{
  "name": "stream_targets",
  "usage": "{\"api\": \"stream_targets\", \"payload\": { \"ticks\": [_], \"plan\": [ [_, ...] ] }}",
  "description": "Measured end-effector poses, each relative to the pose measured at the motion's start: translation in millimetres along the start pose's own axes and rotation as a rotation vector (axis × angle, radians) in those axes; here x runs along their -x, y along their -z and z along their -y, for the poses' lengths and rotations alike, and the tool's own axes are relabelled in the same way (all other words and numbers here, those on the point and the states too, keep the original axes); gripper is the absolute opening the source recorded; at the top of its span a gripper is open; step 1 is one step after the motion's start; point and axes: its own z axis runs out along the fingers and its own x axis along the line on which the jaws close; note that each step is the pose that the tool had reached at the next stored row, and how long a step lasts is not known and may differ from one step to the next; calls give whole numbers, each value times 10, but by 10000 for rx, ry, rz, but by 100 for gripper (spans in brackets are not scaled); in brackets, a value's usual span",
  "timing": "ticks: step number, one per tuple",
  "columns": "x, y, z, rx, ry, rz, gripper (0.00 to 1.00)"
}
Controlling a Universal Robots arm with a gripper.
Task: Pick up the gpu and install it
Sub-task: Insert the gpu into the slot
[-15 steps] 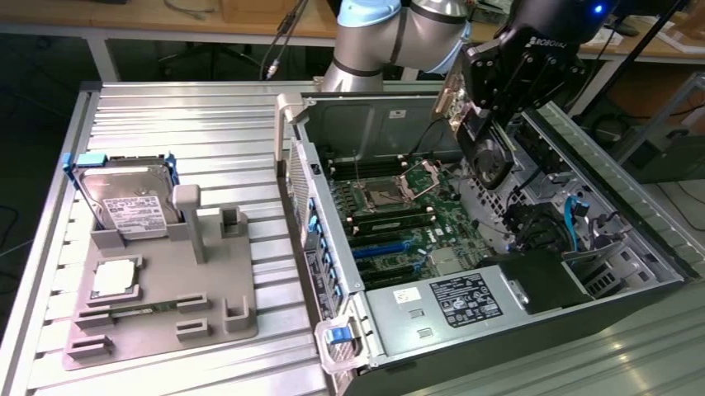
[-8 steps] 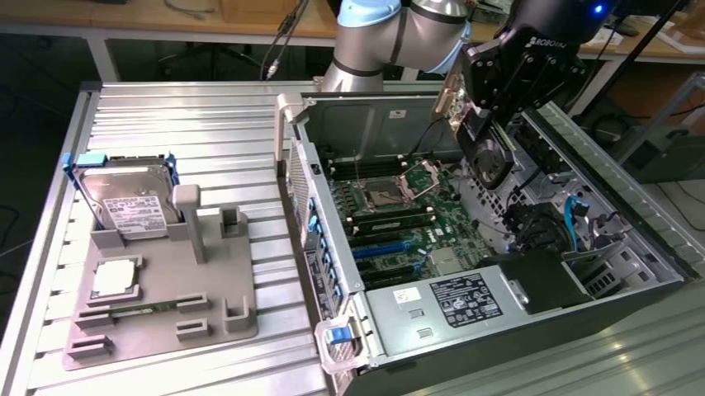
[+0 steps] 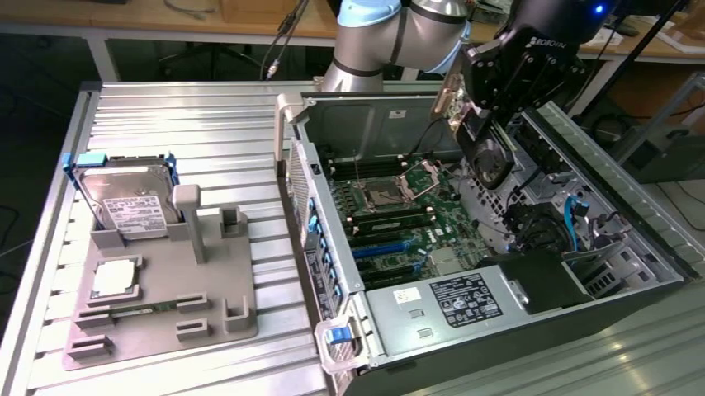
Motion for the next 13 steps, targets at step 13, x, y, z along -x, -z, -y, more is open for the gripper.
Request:
{"api": "stream_targets", "payload": {
  "ticks": [13],
  "plan": [
    [0, 0, 0, 1, 402, -18, 27]
  ]
}}
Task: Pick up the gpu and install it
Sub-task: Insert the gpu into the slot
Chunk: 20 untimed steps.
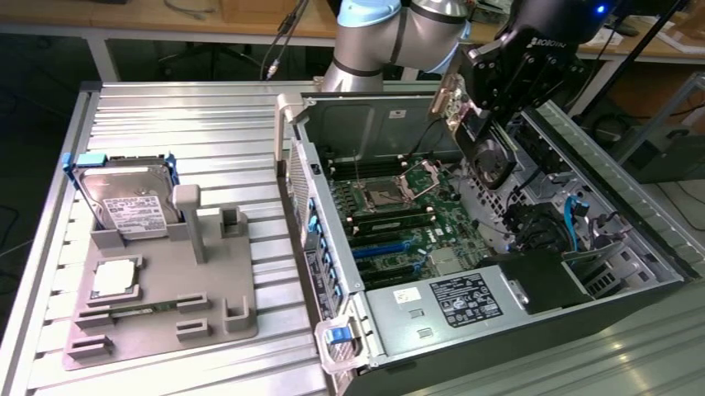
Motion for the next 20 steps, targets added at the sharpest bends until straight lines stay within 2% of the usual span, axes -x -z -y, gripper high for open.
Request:
{"api": "stream_targets", "payload": {
  "ticks": [20],
  "plan": [
    [0, 0, 0, 2, 513, -22, 27]
  ]
}}
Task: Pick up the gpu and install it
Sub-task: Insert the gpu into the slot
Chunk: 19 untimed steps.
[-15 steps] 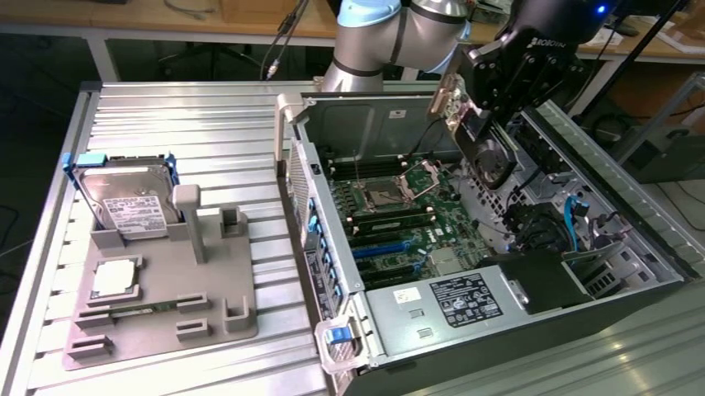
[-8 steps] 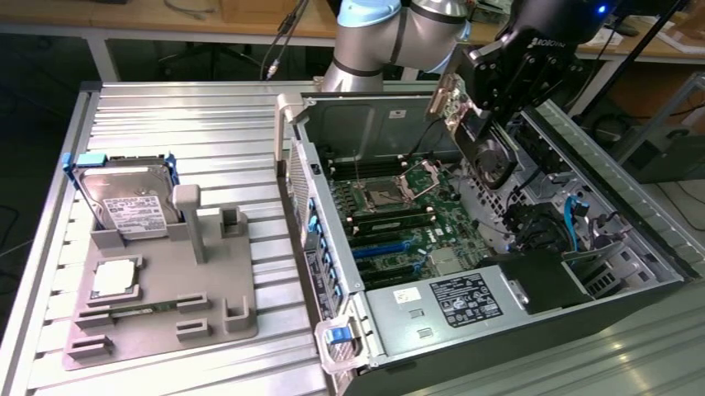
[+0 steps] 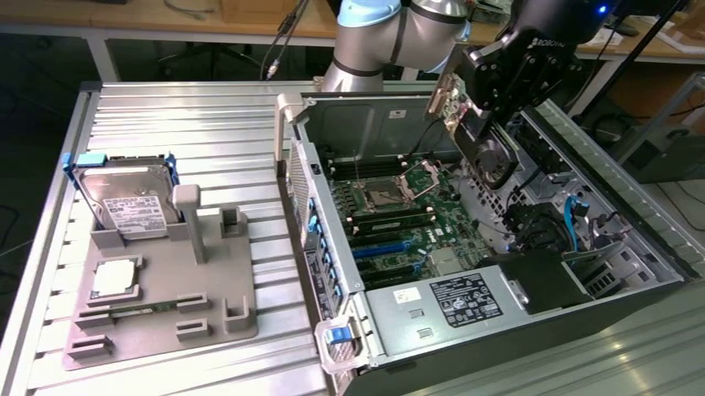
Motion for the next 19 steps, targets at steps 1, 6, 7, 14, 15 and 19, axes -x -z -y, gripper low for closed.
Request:
{"api": "stream_targets", "payload": {
  "ticks": [1, 6, 7, 14, 15, 19],
  "plan": [
    [0, 0, 0, 0, 29, -1, 27],
    [0, 0, 0, 1, 168, -7, 27],
    [0, 0, 0, 1, 193, -8, 27],
    [0, 0, 0, 1, 389, -17, 27],
    [0, 0, 0, 1, 417, -18, 27],
    [0, 0, 0, 2, 532, -23, 27]
  ]
}}
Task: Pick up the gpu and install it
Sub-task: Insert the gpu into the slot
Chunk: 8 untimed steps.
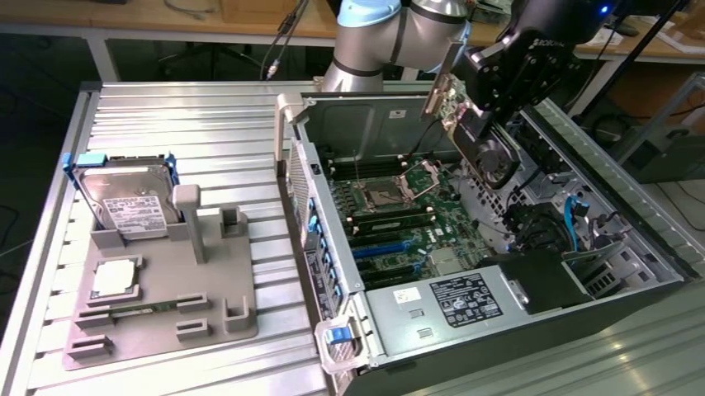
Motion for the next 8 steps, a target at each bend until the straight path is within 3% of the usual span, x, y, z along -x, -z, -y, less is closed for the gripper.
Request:
{"api": "stream_targets", "payload": {
  "ticks": [8],
  "plan": [
    [0, 0, 0, 2, 236, -10, 27]
  ]
}}
